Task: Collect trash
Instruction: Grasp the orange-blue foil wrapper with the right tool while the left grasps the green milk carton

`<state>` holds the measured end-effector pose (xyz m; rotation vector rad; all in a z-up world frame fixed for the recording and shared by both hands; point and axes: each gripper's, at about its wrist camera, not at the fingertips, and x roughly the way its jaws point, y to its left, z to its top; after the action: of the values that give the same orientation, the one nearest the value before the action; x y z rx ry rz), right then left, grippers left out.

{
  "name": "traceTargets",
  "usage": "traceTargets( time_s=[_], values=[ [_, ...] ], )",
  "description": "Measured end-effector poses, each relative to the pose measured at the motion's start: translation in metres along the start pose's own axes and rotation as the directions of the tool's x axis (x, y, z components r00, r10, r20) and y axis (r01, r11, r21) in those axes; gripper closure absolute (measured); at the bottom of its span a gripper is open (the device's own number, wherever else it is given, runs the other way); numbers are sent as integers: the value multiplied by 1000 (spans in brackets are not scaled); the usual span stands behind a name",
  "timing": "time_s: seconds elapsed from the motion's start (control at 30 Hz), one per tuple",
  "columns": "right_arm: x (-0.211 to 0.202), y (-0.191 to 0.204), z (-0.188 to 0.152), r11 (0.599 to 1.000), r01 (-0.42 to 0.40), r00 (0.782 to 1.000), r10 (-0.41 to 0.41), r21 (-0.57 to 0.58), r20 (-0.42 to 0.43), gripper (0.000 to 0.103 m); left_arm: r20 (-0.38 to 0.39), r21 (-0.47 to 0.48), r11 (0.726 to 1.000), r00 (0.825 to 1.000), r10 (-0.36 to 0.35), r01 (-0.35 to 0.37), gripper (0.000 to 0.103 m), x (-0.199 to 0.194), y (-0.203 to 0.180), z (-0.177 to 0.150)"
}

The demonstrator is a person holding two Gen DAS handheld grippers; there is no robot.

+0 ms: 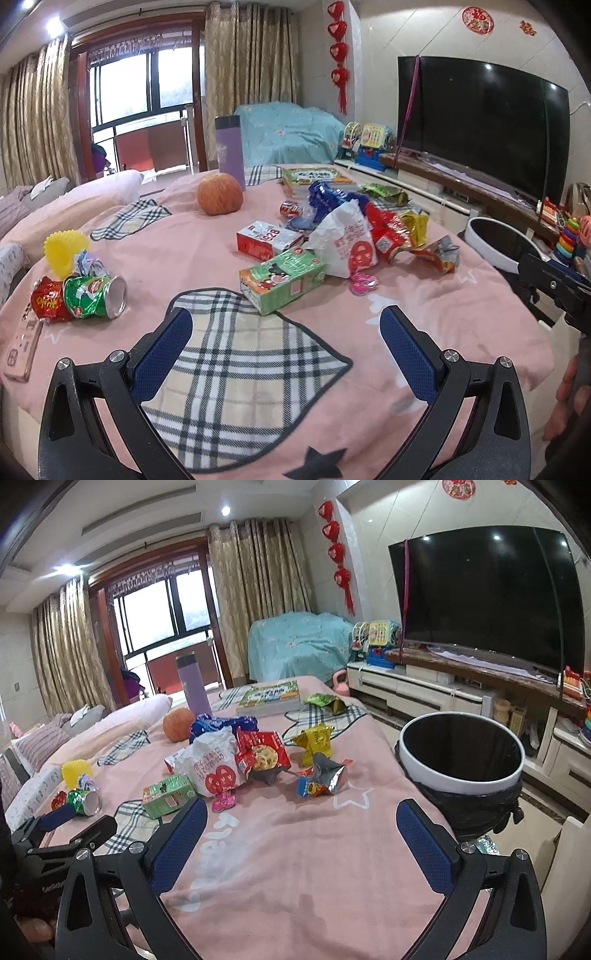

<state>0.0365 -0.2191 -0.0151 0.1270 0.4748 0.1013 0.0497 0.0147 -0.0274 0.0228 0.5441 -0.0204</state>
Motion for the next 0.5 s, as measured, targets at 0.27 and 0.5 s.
traceTargets(
  time_s=[0.27,0.5],
  values=[
    [38,-3,2,1000,-13,995,15,18,-95,0,-62,61,998,998,-11,15,0,42,18,8],
    [71,-13,7,998,22,987,-14,52,-161,1,-129,127,991,992,-12,28,0,86,29,18]
  ],
)
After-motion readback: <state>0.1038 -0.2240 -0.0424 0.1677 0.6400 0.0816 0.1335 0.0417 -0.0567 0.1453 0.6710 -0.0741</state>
